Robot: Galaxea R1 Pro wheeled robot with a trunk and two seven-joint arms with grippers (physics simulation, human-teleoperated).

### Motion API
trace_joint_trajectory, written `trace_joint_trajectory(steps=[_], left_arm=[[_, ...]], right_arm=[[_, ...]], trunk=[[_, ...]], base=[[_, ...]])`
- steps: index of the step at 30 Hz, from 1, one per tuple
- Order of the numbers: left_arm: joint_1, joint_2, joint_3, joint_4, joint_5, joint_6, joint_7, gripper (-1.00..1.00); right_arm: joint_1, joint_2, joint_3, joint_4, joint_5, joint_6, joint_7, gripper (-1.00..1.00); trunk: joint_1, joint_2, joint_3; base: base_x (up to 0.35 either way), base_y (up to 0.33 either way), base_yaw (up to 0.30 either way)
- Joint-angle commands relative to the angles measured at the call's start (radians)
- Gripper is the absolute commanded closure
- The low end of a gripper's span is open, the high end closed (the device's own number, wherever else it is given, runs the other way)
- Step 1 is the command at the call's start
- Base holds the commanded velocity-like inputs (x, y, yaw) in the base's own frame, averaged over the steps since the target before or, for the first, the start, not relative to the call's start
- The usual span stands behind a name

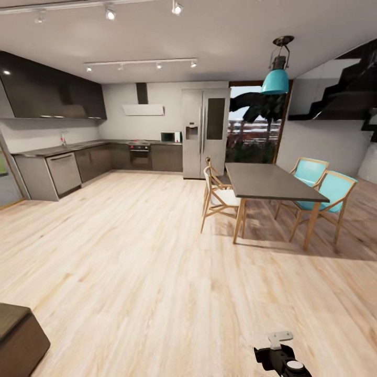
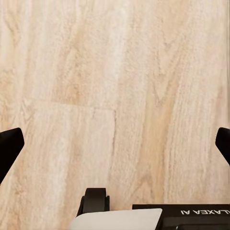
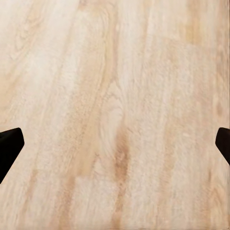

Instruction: Turn on the radio receiver that's on the table in the living room.

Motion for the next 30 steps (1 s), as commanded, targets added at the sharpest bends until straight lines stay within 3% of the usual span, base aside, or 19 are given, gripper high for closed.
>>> trace_joint_trajectory(steps=[1,30], left_arm=[[0.0,0.0,0.0,0.0,0.0,0.0,0.0,-1.0],[0.0,0.002,0.0,0.001,-0.001,-0.001,0.0,-1.0]], right_arm=[[0.0,0.0,0.0,0.0,0.0,0.0,0.0,-1.0],[0.0,0.001,0.002,0.0,0.002,0.0,0.0,-1.0]], trunk=[[0.0,0.0,0.0],[0.0,0.0,0.0]], base=[[0.0,0.0,-0.297],[0.0,0.0,-0.297]])
